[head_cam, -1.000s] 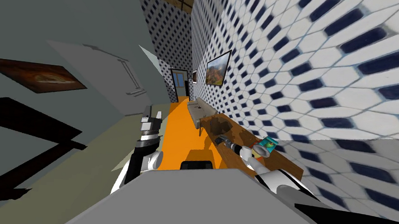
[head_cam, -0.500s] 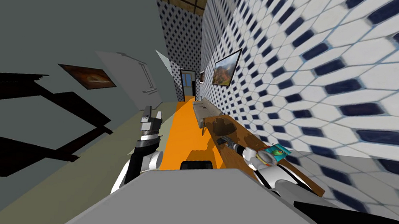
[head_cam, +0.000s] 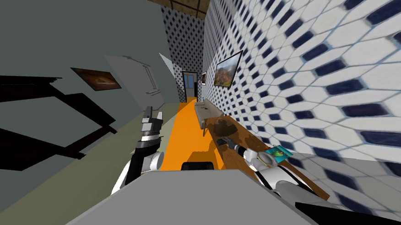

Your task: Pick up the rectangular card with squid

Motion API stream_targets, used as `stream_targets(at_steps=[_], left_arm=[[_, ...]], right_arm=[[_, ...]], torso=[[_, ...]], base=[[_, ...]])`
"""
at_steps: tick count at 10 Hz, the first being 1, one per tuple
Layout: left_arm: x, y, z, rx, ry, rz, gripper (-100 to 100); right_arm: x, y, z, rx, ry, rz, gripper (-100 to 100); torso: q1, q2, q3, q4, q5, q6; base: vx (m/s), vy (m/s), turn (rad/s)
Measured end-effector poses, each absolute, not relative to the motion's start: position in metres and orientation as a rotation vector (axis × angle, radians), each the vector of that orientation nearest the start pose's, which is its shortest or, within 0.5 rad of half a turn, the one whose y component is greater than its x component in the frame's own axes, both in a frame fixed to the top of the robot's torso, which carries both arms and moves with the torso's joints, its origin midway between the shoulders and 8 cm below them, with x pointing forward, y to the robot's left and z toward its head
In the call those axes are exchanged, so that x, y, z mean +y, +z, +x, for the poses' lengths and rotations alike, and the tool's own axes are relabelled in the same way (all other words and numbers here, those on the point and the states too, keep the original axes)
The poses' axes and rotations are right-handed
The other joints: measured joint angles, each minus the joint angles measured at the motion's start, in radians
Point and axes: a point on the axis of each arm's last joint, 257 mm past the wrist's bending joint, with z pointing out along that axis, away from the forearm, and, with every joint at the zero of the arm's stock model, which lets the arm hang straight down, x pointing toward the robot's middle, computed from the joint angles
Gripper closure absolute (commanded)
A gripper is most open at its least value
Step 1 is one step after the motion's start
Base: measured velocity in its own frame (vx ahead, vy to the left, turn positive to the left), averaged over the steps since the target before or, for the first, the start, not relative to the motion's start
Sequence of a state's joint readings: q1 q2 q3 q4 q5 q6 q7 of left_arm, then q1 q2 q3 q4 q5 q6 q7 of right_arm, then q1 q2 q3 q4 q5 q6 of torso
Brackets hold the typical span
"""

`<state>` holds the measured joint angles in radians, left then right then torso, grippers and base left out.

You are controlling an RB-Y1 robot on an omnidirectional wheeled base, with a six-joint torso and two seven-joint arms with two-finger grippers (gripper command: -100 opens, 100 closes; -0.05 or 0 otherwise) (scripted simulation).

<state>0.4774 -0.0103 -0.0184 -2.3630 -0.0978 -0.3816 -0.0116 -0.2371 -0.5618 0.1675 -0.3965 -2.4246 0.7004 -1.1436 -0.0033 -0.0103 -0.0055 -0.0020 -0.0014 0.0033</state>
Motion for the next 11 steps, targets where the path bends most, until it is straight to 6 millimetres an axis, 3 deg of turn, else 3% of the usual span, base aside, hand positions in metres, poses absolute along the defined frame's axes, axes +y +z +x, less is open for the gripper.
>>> stream_targets(at_steps=[2,3,7,8,9,10,11], left_arm=[[0.2625,0.0456,0.3499,0.668,-1.245,-0.617,0],[0.2625,0.0456,0.3499,0.668,-1.245,-0.617,0],[0.2625,0.0456,0.3499,0.668,-1.245,-0.617,0],[0.2625,0.0456,0.3499,0.668,-1.245,-0.617,0],[0.2625,0.0456,0.3499,0.668,-1.245,-0.617,0],[0.2625,0.0456,0.3500,0.668,-1.246,-0.617,0],[0.2625,0.0456,0.3500,0.668,-1.245,-0.617,0]], right_arm=[[-0.4048,-0.4837,0.4242,1.435,-0.656,-1.727,-100],[-0.4046,-0.4837,0.4243,1.433,-0.657,-1.728,100],[-0.4042,-0.4851,0.4227,1.432,-0.656,-1.734,100],[-0.4042,-0.4843,0.4236,1.431,-0.657,-1.732,0],[-0.4044,-0.4835,0.4245,1.429,-0.658,-1.731,100],[-0.4103,-0.4793,0.4267,1.433,-0.657,-1.728,100],[-0.4112,-0.4786,0.4269,1.436,-0.655,-1.725,0]], torso=[[0.000,-0.002,-0.001,-0.001,0.000,0.000],[0.000,0.000,0.000,0.000,0.000,0.000],[0.003,0.002,0.001,0.002,0.003,0.000],[0.003,0.002,0.001,0.001,0.002,0.000],[0.002,0.001,0.001,0.000,0.002,0.000],[0.002,0.005,0.001,-0.001,0.001,0.002],[0.001,0.004,0.001,-0.001,0.000,0.002]], base=[[0.039,-0.004,0.003],[0.000,0.000,0.000],[-0.001,0.001,-0.003],[0.000,0.000,0.000],[-0.066,0.018,0.068],[-0.042,0.010,0.012],[0.000,0.000,0.000]])
